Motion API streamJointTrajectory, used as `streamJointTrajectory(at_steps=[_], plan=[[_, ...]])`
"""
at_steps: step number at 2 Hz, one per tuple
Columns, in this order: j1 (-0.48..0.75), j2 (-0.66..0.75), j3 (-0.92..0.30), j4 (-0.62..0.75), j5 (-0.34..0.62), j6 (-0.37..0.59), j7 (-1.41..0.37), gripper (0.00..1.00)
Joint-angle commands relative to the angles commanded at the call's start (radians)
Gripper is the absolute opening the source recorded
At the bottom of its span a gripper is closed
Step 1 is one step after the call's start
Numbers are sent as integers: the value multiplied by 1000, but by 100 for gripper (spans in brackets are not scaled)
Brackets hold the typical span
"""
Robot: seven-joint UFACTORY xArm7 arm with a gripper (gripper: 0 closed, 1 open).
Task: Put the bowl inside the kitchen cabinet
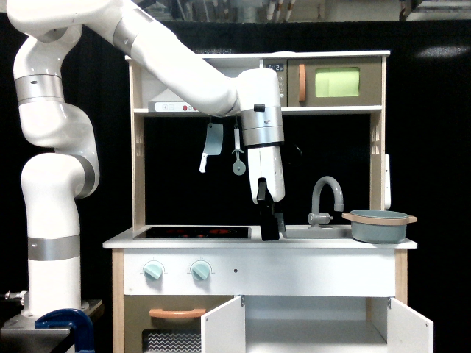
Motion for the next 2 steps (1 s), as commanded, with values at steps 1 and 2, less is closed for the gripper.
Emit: streamJointTrajectory(at_steps=[1, 2], plan=[[31, 21, 10, 40, 36, 0, -36, 100], [44, 150, -17, 205, 148, 24, -282, 100]])
